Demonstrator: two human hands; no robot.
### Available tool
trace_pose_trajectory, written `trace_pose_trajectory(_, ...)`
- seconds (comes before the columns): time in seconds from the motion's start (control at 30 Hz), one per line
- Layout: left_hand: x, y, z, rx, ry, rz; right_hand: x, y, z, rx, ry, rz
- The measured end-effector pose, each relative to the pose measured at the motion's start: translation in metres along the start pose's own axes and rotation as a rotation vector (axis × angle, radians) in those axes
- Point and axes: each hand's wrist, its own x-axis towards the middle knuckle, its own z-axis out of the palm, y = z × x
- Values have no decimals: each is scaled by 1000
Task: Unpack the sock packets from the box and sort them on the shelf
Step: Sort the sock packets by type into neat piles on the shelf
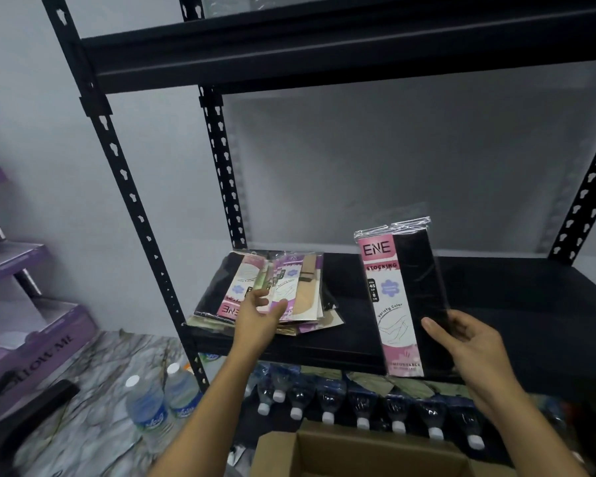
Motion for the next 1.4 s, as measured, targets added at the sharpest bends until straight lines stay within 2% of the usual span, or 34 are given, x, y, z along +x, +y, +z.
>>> trace_pose_trajectory(0.1, 18, 4, 8, 244, 37, -8, 4, 4, 1, 0, 1, 11)
trace_pose_trajectory(0.2, 30, 10, 12, 534, -17, -59, 7, 5, -2, -6, -1, 26)
trace_pose_trajectory(0.37, 35, 15, 7, 688, -60, -112, 9, 6, -11, -17, 15, 23)
trace_pose_trajectory(0.6, 38, 17, -14, 108, -215, -284, 3, 8, -18, -1, 34, 46)
trace_pose_trajectory(0.67, 33, 15, -17, 6, -246, -316, 3, 8, -19, -9, 38, 58)
trace_pose_trajectory(1.0, -47, 36, -17, -542, -276, -91, -12, -6, -18, 10, 106, 34)
trace_pose_trajectory(1.17, -79, 39, -2, -651, -254, -16, -23, -15, -32, 79, 160, 16)
trace_pose_trajectory(1.4, -90, 31, 20, -664, -288, -10, -33, -23, -53, 78, 206, -1)
